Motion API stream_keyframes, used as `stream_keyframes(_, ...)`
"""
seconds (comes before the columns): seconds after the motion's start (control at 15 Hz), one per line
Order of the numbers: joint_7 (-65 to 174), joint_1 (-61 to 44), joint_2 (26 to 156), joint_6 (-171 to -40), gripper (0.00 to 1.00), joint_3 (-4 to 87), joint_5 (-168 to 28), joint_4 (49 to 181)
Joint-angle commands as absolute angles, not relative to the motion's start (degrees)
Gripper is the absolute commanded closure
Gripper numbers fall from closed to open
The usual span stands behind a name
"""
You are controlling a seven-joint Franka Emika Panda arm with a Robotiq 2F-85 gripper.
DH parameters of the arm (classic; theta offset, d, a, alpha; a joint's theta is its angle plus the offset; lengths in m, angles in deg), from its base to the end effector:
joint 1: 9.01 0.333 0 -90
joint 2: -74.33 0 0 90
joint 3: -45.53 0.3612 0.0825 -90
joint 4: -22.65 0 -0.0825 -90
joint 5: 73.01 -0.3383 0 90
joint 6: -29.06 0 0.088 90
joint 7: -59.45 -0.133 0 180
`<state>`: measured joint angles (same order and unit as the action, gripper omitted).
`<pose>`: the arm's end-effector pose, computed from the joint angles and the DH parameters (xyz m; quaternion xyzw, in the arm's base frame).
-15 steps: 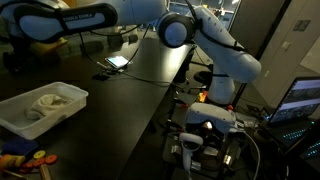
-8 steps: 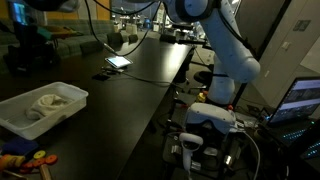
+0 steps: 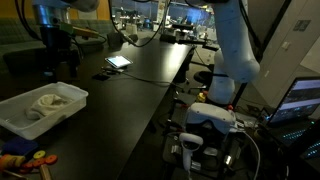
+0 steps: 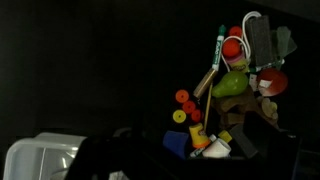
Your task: Use the white cloth to push the items on the table to the left and then put the cloth in the dish
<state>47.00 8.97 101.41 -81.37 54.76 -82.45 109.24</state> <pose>0.5894 0.2999 0.4246 -0.9892 -0.0894 0.0625 0.0975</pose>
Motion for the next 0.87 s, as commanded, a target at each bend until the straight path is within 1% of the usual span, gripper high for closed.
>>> stream_keyframes(0.0, 44.7, 7.18, 92.04, -85.75, 0.0, 55.35, -85.95, 123.04)
stream_keyframes(0.27, 42.81, 6.4, 84.73, -92.02, 0.0, 54.53, -84.69, 134.88)
stream_keyframes(0.67, 44.22, 3.57, 72.82, -106.5, 0.0, 53.66, -81.2, 154.16)
stream_keyframes(0.73, 43.33, 3.87, 79.41, -101.73, 0.0, 54.53, -81.89, 146.06)
stream_keyframes(0.8, 43.47, 3.41, 77.62, -103.49, 0.0, 54.49, -81.7, 148.92)
